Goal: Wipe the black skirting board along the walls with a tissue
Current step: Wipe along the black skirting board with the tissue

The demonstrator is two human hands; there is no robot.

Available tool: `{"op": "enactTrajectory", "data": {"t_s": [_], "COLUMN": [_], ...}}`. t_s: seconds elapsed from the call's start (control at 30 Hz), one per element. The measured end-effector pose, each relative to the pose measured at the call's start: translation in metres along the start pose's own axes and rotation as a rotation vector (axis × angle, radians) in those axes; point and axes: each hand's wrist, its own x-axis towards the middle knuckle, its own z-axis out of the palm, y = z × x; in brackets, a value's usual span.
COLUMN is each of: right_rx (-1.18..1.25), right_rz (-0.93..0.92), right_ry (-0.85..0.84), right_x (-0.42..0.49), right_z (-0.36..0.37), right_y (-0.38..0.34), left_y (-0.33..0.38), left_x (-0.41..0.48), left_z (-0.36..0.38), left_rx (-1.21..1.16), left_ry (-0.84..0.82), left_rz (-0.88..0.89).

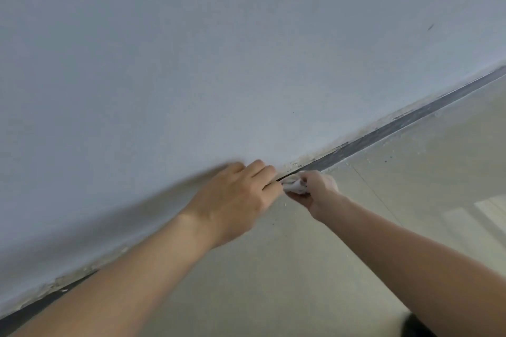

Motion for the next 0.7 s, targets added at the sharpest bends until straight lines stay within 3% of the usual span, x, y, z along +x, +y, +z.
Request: {"op": "enactTrajectory", "data": {"t_s": [0.07, 0.17, 0.27, 0.43, 0.57, 0.7], "right_rx": [0.070, -0.030, -0.158, 0.023, 0.131, 0.159], "right_rz": [-0.058, -0.097, 0.063, 0.277, 0.335, 0.406], "right_ry": [0.058, 0.103, 0.052, -0.189, -0.393, -0.320], "right_x": [0.011, 0.027, 0.036, 0.044, 0.044, 0.071], "right_z": [-0.030, -0.067, -0.079, -0.053, -0.032, -0.040], "right_y": [-0.023, -0.040, -0.020, 0.021, 0.019, -0.004], "left_y": [0.000, -0.002, -0.008, -0.011, -0.011, -0.011], "left_x": [0.027, 0.073, 0.107, 0.115, 0.119, 0.120], "left_z": [-0.003, -0.005, -0.009, 0.004, -0.001, -0.003], "left_rx": [0.074, 0.326, 0.578, 0.932, 1.048, 1.058], "left_ry": [0.104, 0.159, 0.094, -0.012, -0.057, -0.051], "left_rz": [0.116, 0.253, 0.266, 0.233, 0.222, 0.233]}}
